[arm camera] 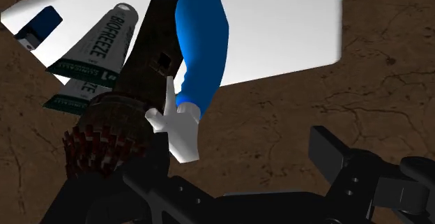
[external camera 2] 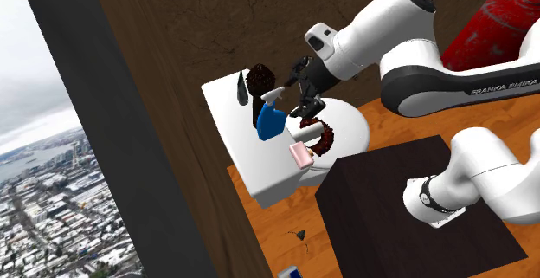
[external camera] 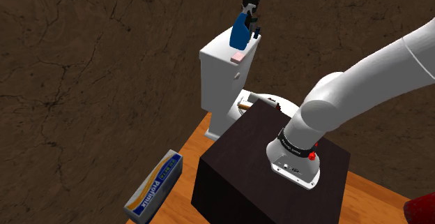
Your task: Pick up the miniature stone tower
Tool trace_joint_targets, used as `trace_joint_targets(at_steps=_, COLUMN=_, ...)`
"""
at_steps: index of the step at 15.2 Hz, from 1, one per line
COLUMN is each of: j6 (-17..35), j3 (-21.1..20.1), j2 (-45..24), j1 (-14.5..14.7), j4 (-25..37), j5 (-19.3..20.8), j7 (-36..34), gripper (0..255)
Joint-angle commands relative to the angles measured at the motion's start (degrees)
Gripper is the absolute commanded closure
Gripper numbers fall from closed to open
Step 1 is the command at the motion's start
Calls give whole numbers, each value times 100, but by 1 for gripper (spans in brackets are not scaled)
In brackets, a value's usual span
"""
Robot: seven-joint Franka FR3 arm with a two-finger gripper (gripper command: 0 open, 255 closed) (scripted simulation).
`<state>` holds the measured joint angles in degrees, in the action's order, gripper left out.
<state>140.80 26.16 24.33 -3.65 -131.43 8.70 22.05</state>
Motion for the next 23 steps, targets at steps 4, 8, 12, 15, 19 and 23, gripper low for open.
trace_joint_targets(at_steps=4, j6=834, j3=700, j2=-649, j1=373, j4=582, j5=-682, j7=719, gripper=0)
trace_joint_targets(at_steps=8, j6=1314, j3=1386, j2=-1159, j1=866, j4=1139, j5=-1598, j7=1516, gripper=0)
trace_joint_targets(at_steps=12, j6=1614, j3=1644, j2=-1336, j1=1073, j4=1109, j5=-2034, j7=1898, gripper=0)
trace_joint_targets(at_steps=15, j6=1825, j3=1736, j2=-1397, j1=1163, j4=945, j5=-2221, j7=2075, gripper=0)
trace_joint_targets(at_steps=19, j6=1934, j3=1793, j2=-1434, j1=1220, j4=865, j5=-2336, j7=2182, gripper=0)
trace_joint_targets(at_steps=23, j6=1934, j3=1802, j2=-1451, j1=1231, j4=877, j5=-2357, j7=2193, gripper=255)
